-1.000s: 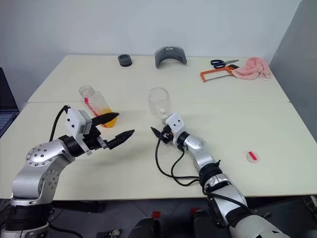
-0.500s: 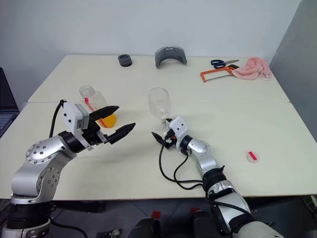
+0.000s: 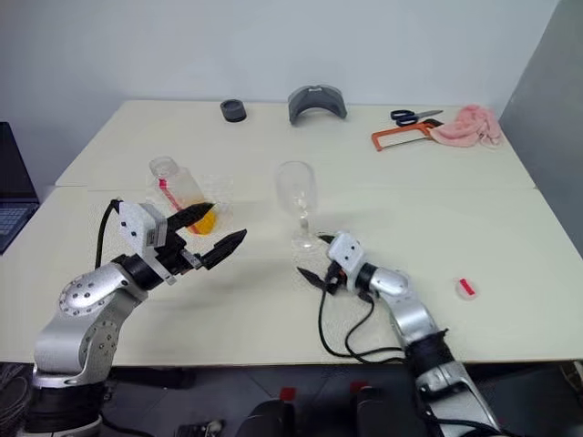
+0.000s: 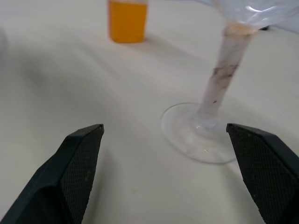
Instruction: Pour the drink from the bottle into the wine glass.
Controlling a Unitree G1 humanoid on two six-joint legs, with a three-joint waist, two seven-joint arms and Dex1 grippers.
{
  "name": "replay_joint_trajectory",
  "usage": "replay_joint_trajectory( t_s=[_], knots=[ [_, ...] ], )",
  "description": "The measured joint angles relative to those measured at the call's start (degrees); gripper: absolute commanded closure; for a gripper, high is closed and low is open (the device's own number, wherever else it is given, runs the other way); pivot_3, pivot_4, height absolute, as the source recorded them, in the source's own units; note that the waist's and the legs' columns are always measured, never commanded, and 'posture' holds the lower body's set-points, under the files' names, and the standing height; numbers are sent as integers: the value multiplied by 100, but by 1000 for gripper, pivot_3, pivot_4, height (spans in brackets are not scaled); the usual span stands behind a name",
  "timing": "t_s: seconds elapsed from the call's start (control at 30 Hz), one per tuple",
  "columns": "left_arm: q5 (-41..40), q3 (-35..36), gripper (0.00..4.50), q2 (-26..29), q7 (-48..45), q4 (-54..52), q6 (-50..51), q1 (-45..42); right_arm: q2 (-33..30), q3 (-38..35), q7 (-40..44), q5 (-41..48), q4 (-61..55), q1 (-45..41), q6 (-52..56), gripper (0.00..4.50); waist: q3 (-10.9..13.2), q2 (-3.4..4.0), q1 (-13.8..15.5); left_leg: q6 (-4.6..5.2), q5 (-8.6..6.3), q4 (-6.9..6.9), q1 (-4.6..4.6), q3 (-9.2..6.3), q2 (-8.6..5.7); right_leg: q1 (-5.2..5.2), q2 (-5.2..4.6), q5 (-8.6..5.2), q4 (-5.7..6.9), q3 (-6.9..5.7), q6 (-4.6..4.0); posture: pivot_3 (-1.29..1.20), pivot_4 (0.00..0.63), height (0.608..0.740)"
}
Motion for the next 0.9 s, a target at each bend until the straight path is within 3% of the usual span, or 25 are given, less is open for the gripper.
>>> replay_joint_trajectory(
  t_s=[0.33,0.57,0.9],
  knots=[
    [677,267,0,-395,902,997,-645,406,-1115,-36,742,1054,-3004,807,1947,19,0,-6,24,1,0,3,1,-9,4,4,4,-1,-1,-9,1,0,150,740],
    [628,658,0,-493,1232,1503,-843,69,-1100,-163,354,1691,-3900,782,3104,19,-2,-12,73,0,0,6,-2,-10,-3,5,2,0,-1,-12,1,0,150,740],
    [595,671,0,-318,1060,2274,-837,-571,-863,-205,-529,2077,-4424,466,4337,19,-2,-14,86,0,0,5,-3,-12,-10,4,3,0,-4,-16,1,0,150,740]
  ],
)
